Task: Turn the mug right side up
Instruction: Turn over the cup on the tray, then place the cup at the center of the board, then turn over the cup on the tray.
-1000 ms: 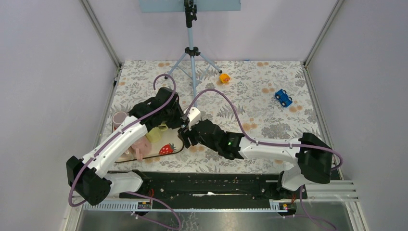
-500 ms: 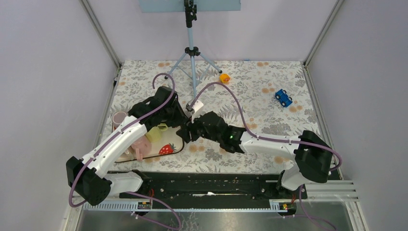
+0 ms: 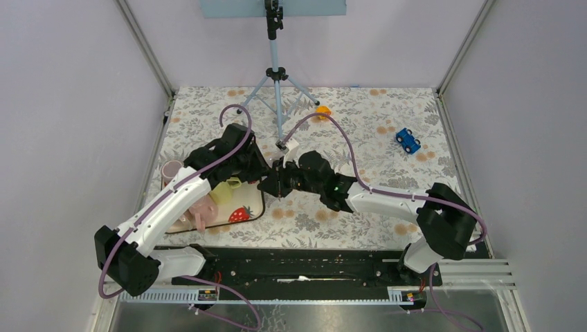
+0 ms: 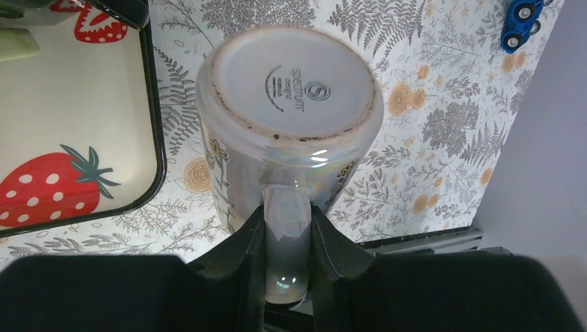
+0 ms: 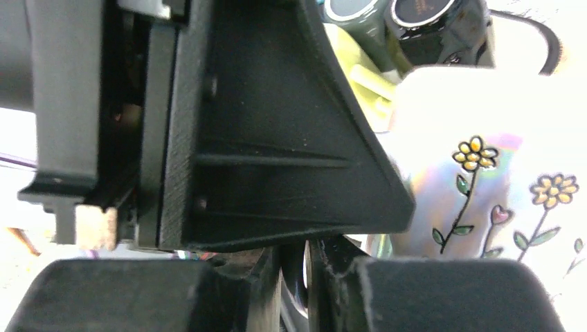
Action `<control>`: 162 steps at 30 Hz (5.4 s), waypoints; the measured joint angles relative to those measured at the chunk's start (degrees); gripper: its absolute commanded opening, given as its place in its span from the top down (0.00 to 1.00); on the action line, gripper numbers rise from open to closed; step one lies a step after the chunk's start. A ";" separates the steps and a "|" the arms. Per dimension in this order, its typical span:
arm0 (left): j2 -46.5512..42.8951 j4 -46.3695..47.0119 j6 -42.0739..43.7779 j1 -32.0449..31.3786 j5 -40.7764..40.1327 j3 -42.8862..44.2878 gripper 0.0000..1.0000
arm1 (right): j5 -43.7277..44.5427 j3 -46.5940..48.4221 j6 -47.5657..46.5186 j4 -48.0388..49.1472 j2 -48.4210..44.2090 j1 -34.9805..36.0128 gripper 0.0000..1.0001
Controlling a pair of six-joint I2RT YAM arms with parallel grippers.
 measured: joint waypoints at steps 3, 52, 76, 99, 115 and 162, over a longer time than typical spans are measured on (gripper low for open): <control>-0.09 0.15 0.52 0.02 0.33 -0.09 0.97 | -1.84 -0.13 2.23 0.96 0.00 -0.37 1.00; 0.63 28.55 13.79 -5.25 -6.05 -10.23 0.01 | -27.47 16.96 57.18 -27.67 18.16 -34.14 1.00; 6.43 33.16 12.20 -7.96 -6.03 -12.09 0.01 | -39.04 24.52 62.71 -27.28 29.35 -36.89 0.77; 7.72 33.59 12.20 -8.02 -6.03 -12.09 0.01 | -38.29 28.35 57.07 -27.54 32.65 -41.79 0.43; 7.72 33.59 12.22 -8.02 -6.03 -12.09 0.01 | -36.94 28.35 51.25 -32.50 32.65 -44.11 0.41; 15.02 -1.27 -11.58 -8.07 -33.07 7.54 0.01 | 7.78 12.55 18.53 -50.10 -13.44 -42.91 0.01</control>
